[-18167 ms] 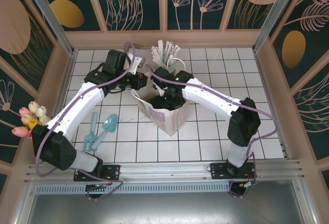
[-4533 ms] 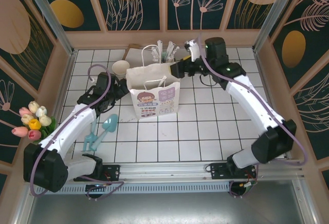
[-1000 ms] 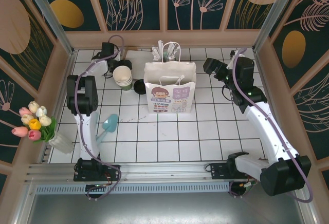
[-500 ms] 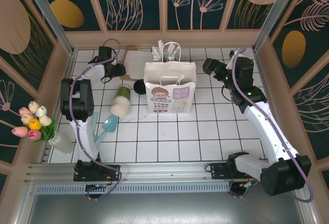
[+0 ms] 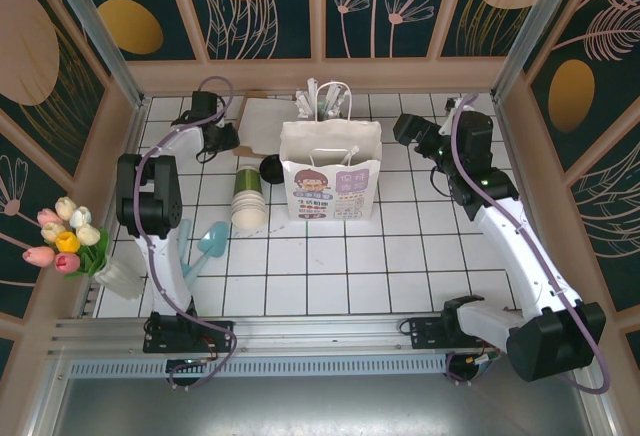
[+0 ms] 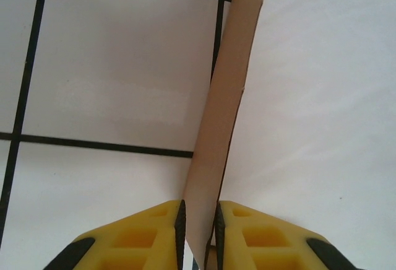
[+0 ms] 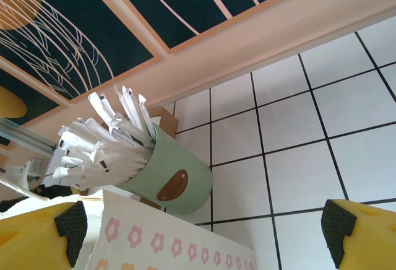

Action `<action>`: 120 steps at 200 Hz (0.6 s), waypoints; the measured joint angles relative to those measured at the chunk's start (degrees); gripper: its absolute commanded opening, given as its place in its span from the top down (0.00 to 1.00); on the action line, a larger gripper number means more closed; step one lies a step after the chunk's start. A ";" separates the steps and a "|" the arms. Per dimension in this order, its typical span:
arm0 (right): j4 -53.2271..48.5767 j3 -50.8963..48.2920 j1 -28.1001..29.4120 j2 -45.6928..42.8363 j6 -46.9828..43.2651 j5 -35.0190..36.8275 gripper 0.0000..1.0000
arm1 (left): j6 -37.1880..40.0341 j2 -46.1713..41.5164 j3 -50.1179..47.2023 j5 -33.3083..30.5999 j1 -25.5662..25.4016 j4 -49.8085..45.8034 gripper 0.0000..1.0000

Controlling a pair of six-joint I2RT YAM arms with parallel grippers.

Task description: Pack the takeout coffee

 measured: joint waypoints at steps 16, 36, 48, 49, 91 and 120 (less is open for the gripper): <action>0.00 0.09 0.17 0.31 0.00 0.09 0.01 | -0.26 -2.12 -2.12 -0.33 0.00 -0.17 0.76; 0.00 0.55 0.26 1.29 -0.02 0.13 0.01 | -1.05 -5.35 -3.76 -0.31 0.00 -1.44 0.61; 0.00 1.01 0.26 2.01 -0.04 0.15 0.01 | -2.05 -7.34 -3.89 0.74 0.00 -1.55 0.54; 0.04 1.05 0.26 2.12 -0.04 0.15 0.01 | -1.92 -7.63 -3.89 0.96 0.00 -1.53 0.53; 0.02 2.56 0.68 4.57 -0.07 0.11 0.01 | -2.75 -8.96 1.18 3.80 -1.75 -1.81 0.45; 0.00 3.50 1.40 5.38 -0.20 0.11 0.01 | -1.01 -1.42 12.57 0.70 -4.94 -3.98 0.45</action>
